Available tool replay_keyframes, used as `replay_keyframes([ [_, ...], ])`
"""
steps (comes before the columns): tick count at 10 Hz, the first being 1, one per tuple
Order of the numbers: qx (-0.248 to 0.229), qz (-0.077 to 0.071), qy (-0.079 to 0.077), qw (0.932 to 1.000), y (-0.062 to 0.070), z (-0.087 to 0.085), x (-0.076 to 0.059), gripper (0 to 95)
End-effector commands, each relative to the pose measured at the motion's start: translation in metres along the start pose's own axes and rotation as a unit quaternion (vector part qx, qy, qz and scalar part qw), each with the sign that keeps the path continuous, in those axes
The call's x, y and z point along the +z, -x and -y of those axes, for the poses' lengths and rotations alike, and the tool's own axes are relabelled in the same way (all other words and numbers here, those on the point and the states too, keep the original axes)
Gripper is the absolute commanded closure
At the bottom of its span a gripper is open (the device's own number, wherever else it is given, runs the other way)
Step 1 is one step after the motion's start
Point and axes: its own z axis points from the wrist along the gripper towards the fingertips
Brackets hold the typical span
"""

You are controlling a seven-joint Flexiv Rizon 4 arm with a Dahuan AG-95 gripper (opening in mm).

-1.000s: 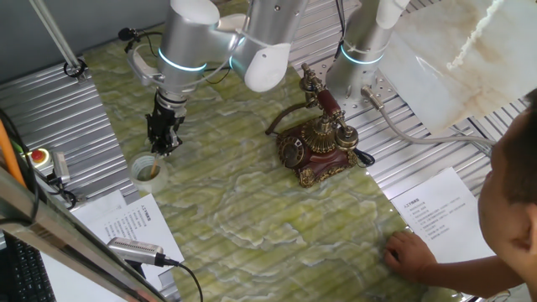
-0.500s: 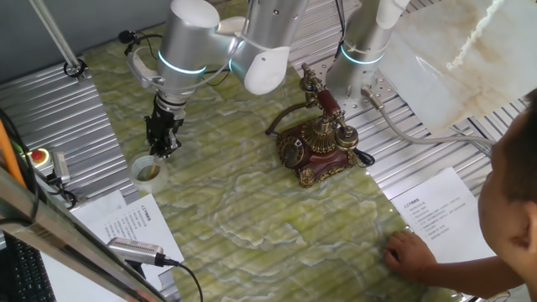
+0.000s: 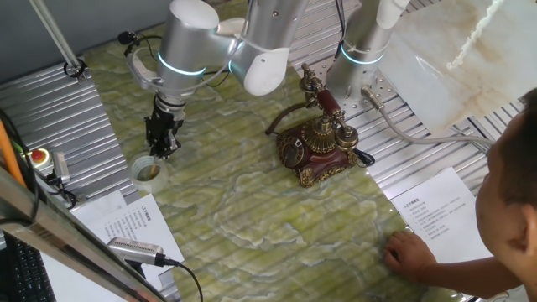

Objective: Dial a number on an old rotary phone

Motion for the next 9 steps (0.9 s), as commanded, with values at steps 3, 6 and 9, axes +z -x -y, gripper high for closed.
replay_keyframes([
  [3,-0.002,0.006,-0.001,1.0000,-0.0005,0.0004,0.0006,76.0],
  [6,-0.006,0.011,-0.002,0.9999,-0.0005,0.0004,0.0006,76.0],
  [9,-0.009,0.018,-0.001,0.9998,-0.0011,0.0005,0.0007,76.0],
])
